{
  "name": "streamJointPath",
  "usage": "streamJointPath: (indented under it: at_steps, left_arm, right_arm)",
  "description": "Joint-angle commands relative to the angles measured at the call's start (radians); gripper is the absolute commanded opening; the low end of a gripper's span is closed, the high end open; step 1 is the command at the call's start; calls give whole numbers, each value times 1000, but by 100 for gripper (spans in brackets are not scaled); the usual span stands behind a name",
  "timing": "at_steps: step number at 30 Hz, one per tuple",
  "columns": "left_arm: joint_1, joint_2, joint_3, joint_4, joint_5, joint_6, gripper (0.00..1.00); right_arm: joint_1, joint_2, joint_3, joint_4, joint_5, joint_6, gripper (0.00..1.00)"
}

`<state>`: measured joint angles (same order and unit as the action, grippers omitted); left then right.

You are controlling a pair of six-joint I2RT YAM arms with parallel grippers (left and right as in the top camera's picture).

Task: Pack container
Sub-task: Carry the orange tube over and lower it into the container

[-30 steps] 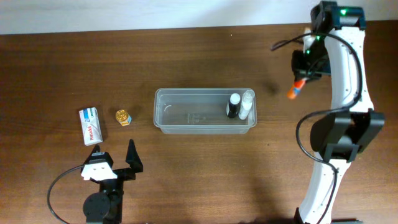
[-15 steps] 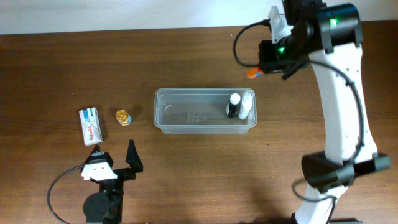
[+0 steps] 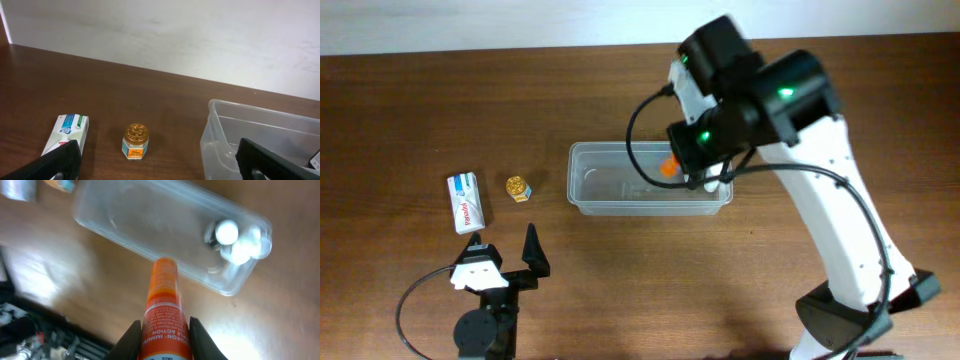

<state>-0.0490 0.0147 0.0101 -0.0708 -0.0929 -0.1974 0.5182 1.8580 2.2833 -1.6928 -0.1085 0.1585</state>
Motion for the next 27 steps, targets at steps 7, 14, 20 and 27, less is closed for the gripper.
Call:
streamJointPath:
  at_steps: [7, 14, 20, 27]
  left_arm:
    - [6, -9, -1, -5, 7, 20, 99]
    - [6, -9, -1, -5, 7, 20, 99]
    - [6, -9, -1, -5, 7, 20, 99]
    - [6, -9, -1, -5, 7, 20, 99]
  right_arm:
    - [5, 0, -219, 74, 121, 47, 21]
    - [2, 0, -269, 134, 208, 71, 22]
    - [-25, 2, -287, 168, 234, 87, 21]
    - [-72, 9, -293, 168, 232, 86, 22]
